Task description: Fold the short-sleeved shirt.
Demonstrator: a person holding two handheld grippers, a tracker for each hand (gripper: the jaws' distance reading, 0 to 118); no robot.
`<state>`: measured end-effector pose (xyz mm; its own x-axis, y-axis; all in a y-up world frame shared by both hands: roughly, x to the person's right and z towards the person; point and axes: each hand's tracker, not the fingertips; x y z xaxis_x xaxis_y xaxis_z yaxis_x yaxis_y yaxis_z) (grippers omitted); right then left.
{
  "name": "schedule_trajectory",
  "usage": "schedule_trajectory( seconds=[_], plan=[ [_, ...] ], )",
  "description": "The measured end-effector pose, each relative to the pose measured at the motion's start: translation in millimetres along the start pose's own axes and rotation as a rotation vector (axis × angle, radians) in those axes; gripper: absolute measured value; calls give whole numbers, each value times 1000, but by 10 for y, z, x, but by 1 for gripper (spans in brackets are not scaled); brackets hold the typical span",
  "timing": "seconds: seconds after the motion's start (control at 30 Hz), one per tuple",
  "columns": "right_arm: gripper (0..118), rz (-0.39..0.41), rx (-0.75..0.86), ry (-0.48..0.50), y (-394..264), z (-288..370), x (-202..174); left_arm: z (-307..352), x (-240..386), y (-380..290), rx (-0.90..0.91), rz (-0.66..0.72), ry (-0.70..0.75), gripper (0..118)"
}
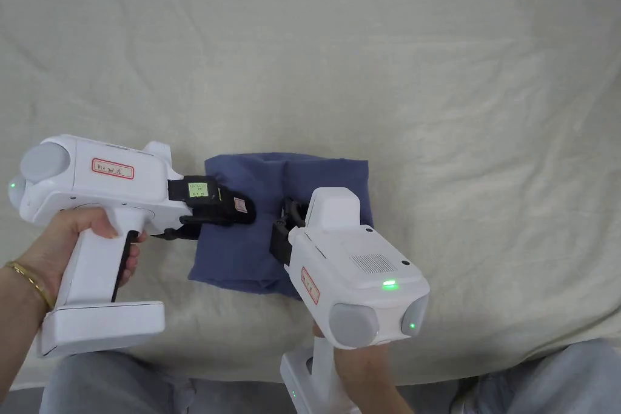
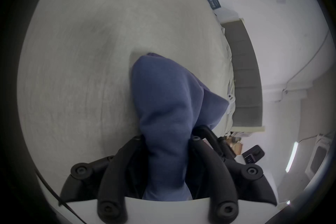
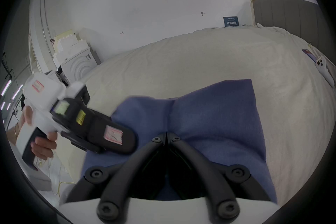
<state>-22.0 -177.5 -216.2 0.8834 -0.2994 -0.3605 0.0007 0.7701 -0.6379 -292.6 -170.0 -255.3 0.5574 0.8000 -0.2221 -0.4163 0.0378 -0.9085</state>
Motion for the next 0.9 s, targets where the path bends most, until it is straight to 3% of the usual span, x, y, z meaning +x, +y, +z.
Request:
schedule_trajectory(
  seconds=[0.33, 0.47, 0.63, 0.9],
  plan=[
    [0, -28, 83, 15, 311, 516, 195, 10, 499, -55, 17, -93, 237, 23],
    [0, -42, 160, 7, 554, 904, 323, 158, 719, -62, 20, -100, 239, 23],
    [0, -26, 278, 29, 806, 1341, 411, 542, 920, -68, 69, -196, 343, 23],
    [0, 0, 371, 2, 997, 1598, 410, 1576, 599, 100, 174, -136, 591, 23]
  ],
)
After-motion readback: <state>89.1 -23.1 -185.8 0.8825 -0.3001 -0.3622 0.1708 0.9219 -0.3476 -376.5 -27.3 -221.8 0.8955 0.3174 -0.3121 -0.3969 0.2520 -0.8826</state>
